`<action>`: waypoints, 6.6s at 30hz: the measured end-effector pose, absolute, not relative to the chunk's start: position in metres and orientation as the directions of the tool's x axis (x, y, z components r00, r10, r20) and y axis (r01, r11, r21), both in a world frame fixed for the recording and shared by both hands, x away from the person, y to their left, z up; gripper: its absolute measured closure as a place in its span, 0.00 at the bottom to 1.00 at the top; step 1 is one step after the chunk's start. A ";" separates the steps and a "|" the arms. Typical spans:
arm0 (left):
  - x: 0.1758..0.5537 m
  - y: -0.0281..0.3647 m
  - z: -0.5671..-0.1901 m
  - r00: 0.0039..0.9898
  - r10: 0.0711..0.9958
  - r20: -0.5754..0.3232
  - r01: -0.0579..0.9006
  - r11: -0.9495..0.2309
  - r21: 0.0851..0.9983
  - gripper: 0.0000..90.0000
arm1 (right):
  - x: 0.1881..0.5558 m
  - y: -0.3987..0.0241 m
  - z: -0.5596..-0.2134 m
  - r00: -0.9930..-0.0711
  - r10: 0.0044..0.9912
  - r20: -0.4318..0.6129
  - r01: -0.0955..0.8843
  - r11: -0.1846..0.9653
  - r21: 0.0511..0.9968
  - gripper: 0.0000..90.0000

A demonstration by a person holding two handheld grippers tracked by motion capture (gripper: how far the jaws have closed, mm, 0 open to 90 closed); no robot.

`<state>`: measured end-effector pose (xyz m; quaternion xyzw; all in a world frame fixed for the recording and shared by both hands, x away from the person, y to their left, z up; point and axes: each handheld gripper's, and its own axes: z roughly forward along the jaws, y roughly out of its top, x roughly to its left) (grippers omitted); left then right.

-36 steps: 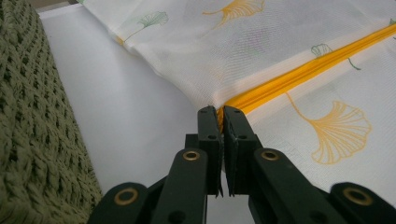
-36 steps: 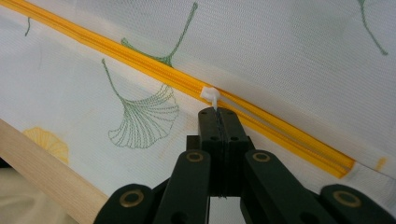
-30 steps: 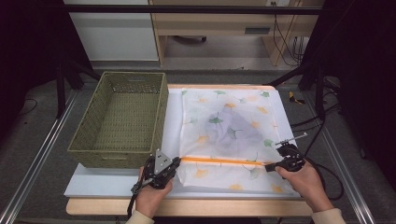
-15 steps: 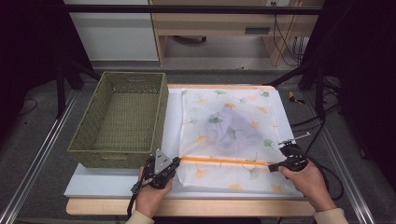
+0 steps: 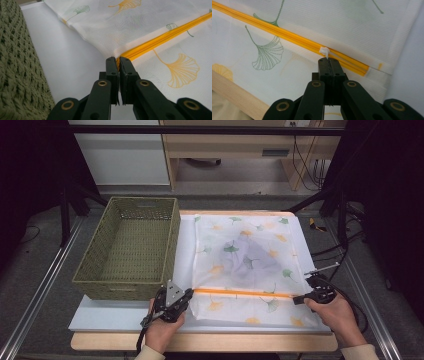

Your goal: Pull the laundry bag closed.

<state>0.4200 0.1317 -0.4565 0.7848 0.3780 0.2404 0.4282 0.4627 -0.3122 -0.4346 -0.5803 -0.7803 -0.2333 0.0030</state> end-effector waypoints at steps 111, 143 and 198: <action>0.418 0.125 -0.465 0.584 0.810 0.055 0.416 -0.357 0.837 0.95 | 0.450 -0.338 -0.439 -0.226 0.939 0.259 0.891 0.093 0.444 1.00; 0.414 0.120 -0.455 0.603 0.795 0.068 0.311 -0.313 0.897 0.50 | 0.439 -0.322 -0.422 -0.303 0.938 0.170 0.742 0.120 0.660 0.50; 0.408 0.130 -0.411 0.627 0.779 -0.006 0.219 -0.169 0.961 0.06 | 0.429 -0.290 -0.425 -0.290 0.952 -0.096 0.440 0.222 0.870 0.13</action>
